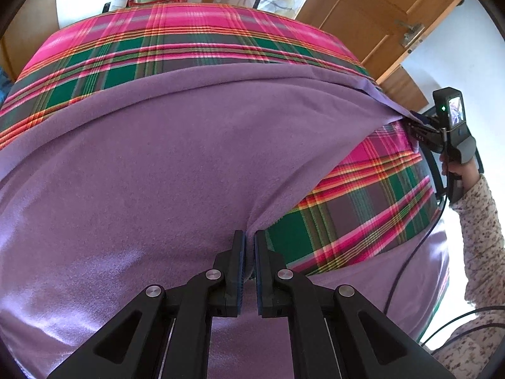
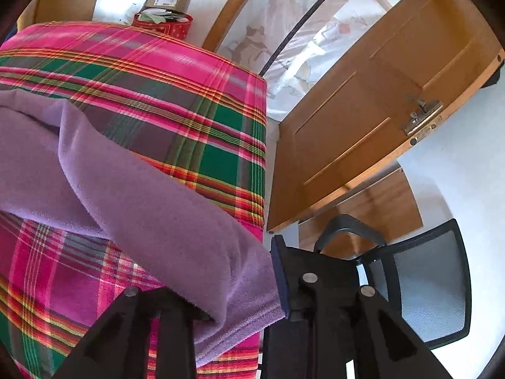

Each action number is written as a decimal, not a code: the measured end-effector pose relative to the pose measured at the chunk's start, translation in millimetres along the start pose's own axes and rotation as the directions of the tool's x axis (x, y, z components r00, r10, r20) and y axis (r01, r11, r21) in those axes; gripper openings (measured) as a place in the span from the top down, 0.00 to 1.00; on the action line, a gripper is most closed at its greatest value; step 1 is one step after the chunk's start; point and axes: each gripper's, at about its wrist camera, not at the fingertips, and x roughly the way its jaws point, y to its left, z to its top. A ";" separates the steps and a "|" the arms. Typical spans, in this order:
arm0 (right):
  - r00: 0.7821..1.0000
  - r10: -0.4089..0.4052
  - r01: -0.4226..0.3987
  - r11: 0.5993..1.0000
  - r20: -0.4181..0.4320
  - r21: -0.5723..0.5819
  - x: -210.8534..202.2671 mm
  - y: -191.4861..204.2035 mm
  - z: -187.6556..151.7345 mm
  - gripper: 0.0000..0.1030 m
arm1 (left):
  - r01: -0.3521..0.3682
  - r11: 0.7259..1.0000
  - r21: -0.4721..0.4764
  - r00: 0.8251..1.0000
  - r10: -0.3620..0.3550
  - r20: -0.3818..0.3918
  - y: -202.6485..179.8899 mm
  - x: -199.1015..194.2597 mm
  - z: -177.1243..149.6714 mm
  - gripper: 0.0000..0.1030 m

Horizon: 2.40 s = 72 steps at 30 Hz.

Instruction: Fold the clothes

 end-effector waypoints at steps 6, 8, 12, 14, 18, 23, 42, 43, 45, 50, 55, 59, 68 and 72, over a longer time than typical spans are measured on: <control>0.999 0.030 -0.030 0.999 -0.029 -0.030 -0.4 -1.3 0.5 0.72 | -0.007 1.000 0.003 1.000 0.007 -0.017 0.8 2.0 3.7 0.92; 0.999 0.033 -0.035 0.998 -0.033 -0.043 -3.8 -3.1 -1.1 0.72 | -0.006 1.000 0.007 1.000 0.006 -0.017 -0.2 -1.4 3.0 0.90; 0.998 0.045 -0.048 0.998 -0.054 -0.048 -8.7 -9.3 -2.3 0.72 | -0.006 1.000 0.011 1.000 0.006 -0.022 -2.4 -7.3 2.1 0.87; 0.994 0.075 -0.078 0.996 -0.076 -0.045 -8.4 -13.2 -2.2 0.72 | 0.002 1.000 0.015 1.000 -0.002 -0.020 -5.9 -9.5 3.2 0.87; 0.992 0.093 -0.096 0.995 -0.080 -0.027 -9.6 -22.5 0.4 0.72 | 0.005 1.000 0.028 1.000 -0.005 0.002 -11.7 -17.5 7.2 0.87; 0.981 0.180 -0.175 0.982 -0.073 0.064 -6.6 -43.2 12.8 0.72 | 0.014 0.999 0.031 1.000 -0.014 0.024 -16.7 -17.0 24.9 0.84; 0.911 0.374 -0.286 0.877 -0.174 0.387 68.3 -76.7 53.1 0.72 | 0.039 0.994 0.102 0.999 -0.037 -0.020 -47.0 17.7 70.3 0.84; 0.908 0.380 -0.288 0.872 -0.178 0.395 72.0 -77.4 56.3 0.72 | 0.039 0.995 0.096 0.999 -0.037 -0.026 -45.5 19.6 70.2 0.84; 0.904 0.386 -0.288 0.868 -0.184 0.404 78.3 -77.7 62.6 0.72 | 0.039 0.996 0.085 0.999 -0.036 -0.035 -43.2 22.9 69.3 0.84; 0.916 0.339 -0.262 0.910 -0.214 0.320 76.8 -68.6 74.1 0.72 | 0.034 0.997 0.069 0.997 -0.030 -0.067 -37.6 32.3 66.1 0.84; 0.917 0.321 -0.251 0.926 -0.237 0.282 69.2 -76.3 70.2 0.62 | 0.036 0.997 0.063 0.997 -0.032 -0.073 -36.1 36.0 62.9 0.84; 0.930 0.265 -0.206 0.950 -0.254 0.236 67.4 -83.7 71.3 0.59 | 0.032 0.997 0.067 0.997 -0.027 -0.072 -36.3 37.4 64.0 0.84; 0.958 0.106 -0.047 0.975 -0.266 0.219 85.9 -95.8 85.4 0.57 | 0.036 0.997 0.066 0.997 -0.032 -0.063 -36.4 37.4 62.6 0.84; 0.966 0.070 0.002 0.960 -0.249 0.278 94.3 -99.7 83.0 0.57 | 0.034 0.997 0.065 0.998 -0.031 -0.061 -37.8 37.2 61.5 0.84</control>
